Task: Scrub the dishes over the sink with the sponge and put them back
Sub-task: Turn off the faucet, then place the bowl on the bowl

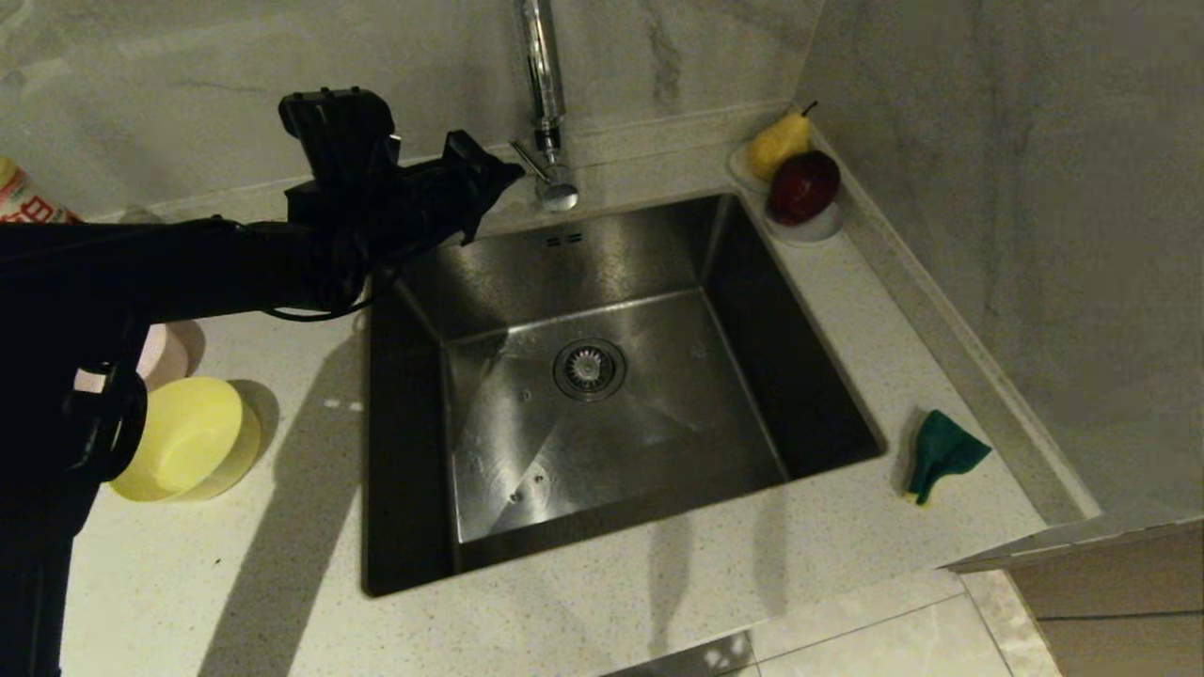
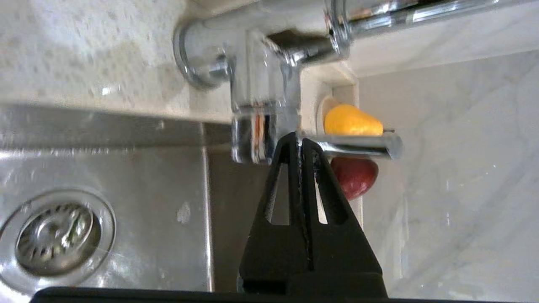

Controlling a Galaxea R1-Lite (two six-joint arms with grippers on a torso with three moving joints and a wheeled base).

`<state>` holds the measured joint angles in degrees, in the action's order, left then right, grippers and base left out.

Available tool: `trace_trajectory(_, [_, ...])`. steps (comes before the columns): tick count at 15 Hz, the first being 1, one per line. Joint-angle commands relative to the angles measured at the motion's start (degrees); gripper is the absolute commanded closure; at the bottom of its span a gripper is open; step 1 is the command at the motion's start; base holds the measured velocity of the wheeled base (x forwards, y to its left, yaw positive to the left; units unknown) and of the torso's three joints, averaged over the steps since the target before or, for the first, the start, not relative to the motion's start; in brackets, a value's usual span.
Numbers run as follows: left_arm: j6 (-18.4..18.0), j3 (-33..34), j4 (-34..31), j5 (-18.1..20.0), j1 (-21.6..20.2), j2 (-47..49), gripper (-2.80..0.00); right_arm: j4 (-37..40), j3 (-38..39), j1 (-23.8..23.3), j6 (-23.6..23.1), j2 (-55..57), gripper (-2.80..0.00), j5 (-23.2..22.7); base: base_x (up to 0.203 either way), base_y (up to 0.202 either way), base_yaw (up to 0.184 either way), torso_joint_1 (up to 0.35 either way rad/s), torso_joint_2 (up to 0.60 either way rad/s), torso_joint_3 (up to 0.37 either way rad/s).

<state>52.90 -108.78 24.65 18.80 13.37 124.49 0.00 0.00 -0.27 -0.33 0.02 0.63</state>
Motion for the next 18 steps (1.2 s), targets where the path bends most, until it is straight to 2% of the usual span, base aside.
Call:
trace_trajectory(1, [-1.13,5.53,-0.5,0.33,-0.04,-6.78,0.0,0.0,0.0,0.0,-0.02,0.06,0.0,-0.02,0.0,0.0,0.0,0.0,0.0,0.0])
trace_trajectory(2, [-3.75,9.14,-0.78,0.35,-0.02,-9.93,0.0,0.0,0.0,0.0,-0.02,0.03,0.0,0.02,0.0,0.0,0.0,0.0,0.0,0.0])
trace_trajectory(3, [-8.21,14.23,-1.12,0.27,0.03,-13.77,0.0,0.0,0.0,0.0,-0.02,0.01,0.0,-0.02,0.0,0.0,0.0,0.0,0.0,0.0])
trace_trajectory(5, [-19.21,23.26,-2.01,-1.23,0.06,-21.65,0.0,0.0,0.0,0.0,-0.02,0.04,0.0,0.04,0.0,0.0,0.0,0.0,0.0,0.0])
trace_trajectory(6, [-23.77,26.39,-2.84,-4.57,0.07,-25.29,0.0,0.0,0.0,0.0,-0.02,0.06,0.0,-0.02,0.0,0.0,0.0,0.0,0.0,0.0])
trace_trajectory(7, [-27.21,28.37,-4.23,-9.77,0.07,-28.21,0.0,0.0,0.0,0.0,-0.02,0.06,0.0,0.03,0.0,0.0,0.0,0.0,0.0,0.0])
trace_trajectory(8, [-29.54,30.19,-5.77,-13.71,0.07,-30.78,0.0,0.0,0.0,0.0,-0.02,0.0,0.0,0.04,0.0,0.0,0.0,0.0,0.0,0.0])
trace_trajectory(11, [-35.23,37.38,-8.33,-20.01,0.01,-40.1,0.0,0.0,0.0,0.0,-0.02,-0.02,0.0,0.01,0.0,0.0,0.0,0.0,0.0,0.0])
trace_trajectory(13, [-38.59,40.06,-13.45,-26.02,0.0,-46.65,0.0,0.0,0.0,0.0,-0.02,0.06,0.0,0.01,0.0,0.0,0.0,0.0,0.0,0.0])
trace_trajectory(15, [-40.83,39.99,-24.14,-36.06,-0.01,-51.64,0.0,0.0,0.0,0.0,-0.02,0.06,0.0,-0.02,0.0,0.0,0.0,0.0,0.0,0.0])
trace_trajectory(16, [-41.35,39.33,-29.06,-42.51,-0.01,-53.08,0.0,0.0,0.0,0.0,-0.02,-0.02,0.0,0.04,0.0,0.0,0.0,0.0,0.0,0.0])
trace_trajectory(17, [-41.44,38.91,-31.82,-47.93,-0.37,-53.64,0.0,0.0,0.0,0.0,-0.02,0.04,0.0,0.03,0.0,0.0,0.0,0.0,0.0,0.0])
trace_trajectory(18, [-41.43,38.96,-32.91,-50.31,-2.2,-53.83,0.0,0.0,0.0,0.0,-0.02,-0.02,0.0,0.07,0.0,0.0,0.0,0.0,0.0,0.0])
